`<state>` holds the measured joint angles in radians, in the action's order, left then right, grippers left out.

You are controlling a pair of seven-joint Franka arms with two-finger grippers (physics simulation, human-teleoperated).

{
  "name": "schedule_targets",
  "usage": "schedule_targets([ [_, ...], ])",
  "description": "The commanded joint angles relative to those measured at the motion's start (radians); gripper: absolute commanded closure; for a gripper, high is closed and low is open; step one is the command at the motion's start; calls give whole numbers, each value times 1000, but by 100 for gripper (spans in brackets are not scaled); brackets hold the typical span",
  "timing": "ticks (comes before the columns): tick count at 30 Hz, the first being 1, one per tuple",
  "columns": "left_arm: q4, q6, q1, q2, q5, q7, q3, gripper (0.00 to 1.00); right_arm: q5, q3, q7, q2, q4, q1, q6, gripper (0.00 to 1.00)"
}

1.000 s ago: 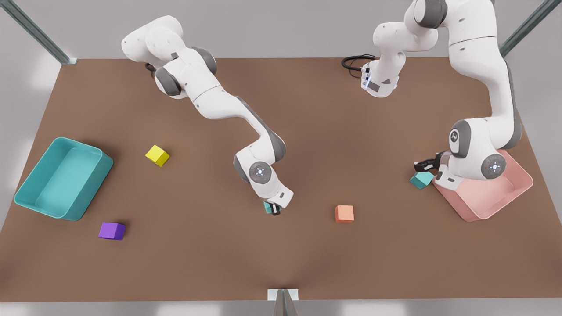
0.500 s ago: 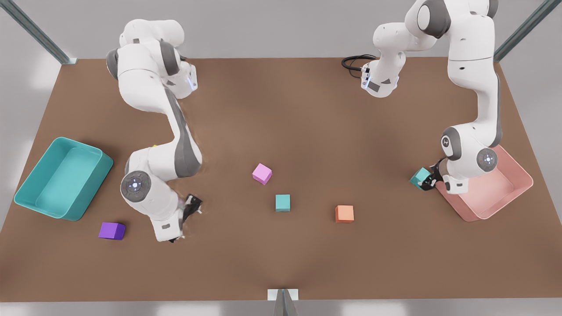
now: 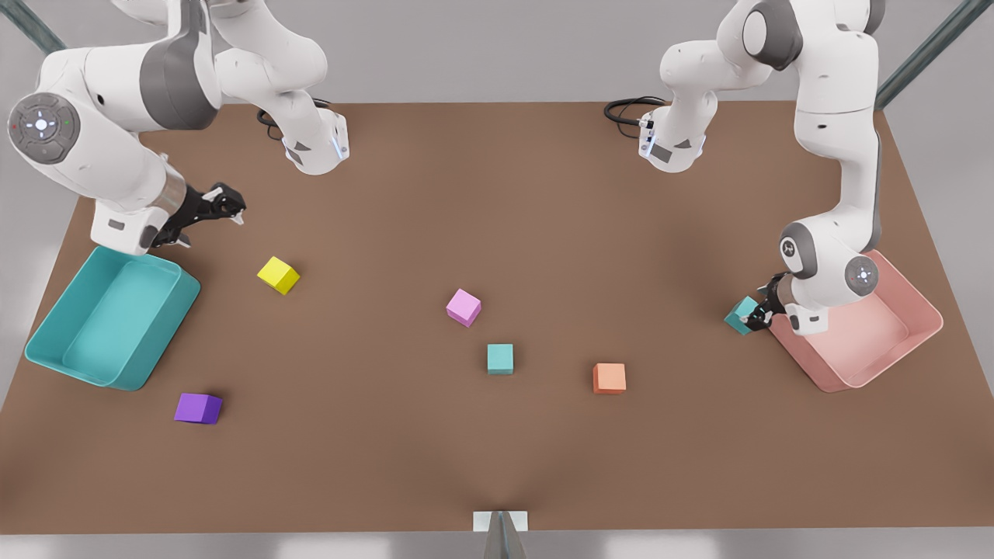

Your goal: Stack the two blue cubes on top of each other

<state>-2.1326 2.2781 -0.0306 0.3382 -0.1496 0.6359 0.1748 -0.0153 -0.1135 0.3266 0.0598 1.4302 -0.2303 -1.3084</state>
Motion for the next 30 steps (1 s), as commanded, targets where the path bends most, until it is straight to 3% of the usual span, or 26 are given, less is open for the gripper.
schedule_targets([
  [1,0,17,0,2,-16,-16,0,0,-12,-5,-385,-2,4,72,20,0],
  [20,2,93,-6,122,-39,-45,-1,0,0,-3,-373,15,6,83,11,0],
  [21,0,93,-8,120,-56,-68,-1,7,0,-3,-373,17,6,83,11,0],
  [22,0,93,-8,120,-57,-68,-3,33,1,-3,-373,20,6,83,12,0],
  [23,0,92,-8,120,-59,-68,-5,49,1,-3,-373,21,6,83,12,0],
  [24,0,92,-8,119,-65,-67,-6,53,1,-3,-373,21,6,83,12,0],
  [30,-24,14,31,59,-70,-12,-38,53,8,-3,-366,25,7,83,14,0],
])
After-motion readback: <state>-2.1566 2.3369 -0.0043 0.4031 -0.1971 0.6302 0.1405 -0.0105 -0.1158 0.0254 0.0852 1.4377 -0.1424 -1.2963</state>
